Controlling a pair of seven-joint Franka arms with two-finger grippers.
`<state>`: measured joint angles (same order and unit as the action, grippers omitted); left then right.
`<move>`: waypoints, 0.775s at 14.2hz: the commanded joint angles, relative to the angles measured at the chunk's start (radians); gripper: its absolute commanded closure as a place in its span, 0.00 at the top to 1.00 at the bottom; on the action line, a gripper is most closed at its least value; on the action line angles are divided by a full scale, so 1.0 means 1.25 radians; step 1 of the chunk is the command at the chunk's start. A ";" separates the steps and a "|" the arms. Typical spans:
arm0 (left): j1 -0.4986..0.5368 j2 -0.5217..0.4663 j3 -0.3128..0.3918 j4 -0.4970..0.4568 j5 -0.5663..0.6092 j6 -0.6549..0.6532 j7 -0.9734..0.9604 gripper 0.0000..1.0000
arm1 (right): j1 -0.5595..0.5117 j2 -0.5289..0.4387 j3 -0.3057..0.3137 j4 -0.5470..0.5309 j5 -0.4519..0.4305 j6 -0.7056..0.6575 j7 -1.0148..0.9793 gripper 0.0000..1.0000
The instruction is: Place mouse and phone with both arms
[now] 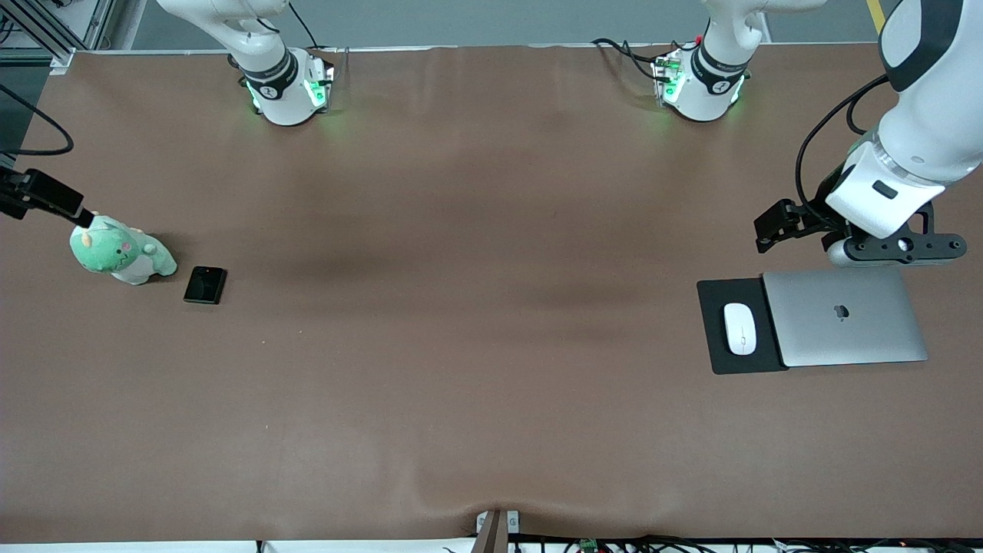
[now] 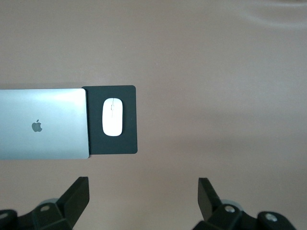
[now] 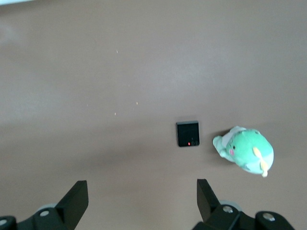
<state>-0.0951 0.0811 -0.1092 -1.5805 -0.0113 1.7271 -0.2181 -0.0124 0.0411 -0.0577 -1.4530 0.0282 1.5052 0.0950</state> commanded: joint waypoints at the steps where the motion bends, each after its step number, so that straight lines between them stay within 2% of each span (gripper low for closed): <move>1: 0.002 0.008 -0.001 0.021 0.018 -0.020 0.008 1.00 | 0.007 -0.008 0.003 0.015 0.002 -0.030 0.010 1.00; 3: 0.002 0.009 -0.001 0.021 0.016 -0.020 0.006 1.00 | 0.012 -0.010 0.004 0.015 0.000 -0.029 0.010 1.00; 6: 0.002 0.009 -0.001 0.021 0.016 -0.020 0.006 1.00 | 0.044 -0.010 0.004 0.015 -0.079 -0.025 0.015 1.00; 11: 0.001 0.011 -0.002 0.021 0.016 -0.020 0.004 1.00 | 0.041 -0.010 0.002 0.015 -0.086 -0.026 0.015 1.00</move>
<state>-0.0945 0.0830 -0.1091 -1.5805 -0.0113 1.7271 -0.2181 0.0373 0.0322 -0.0532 -1.4476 -0.0621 1.4832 0.0962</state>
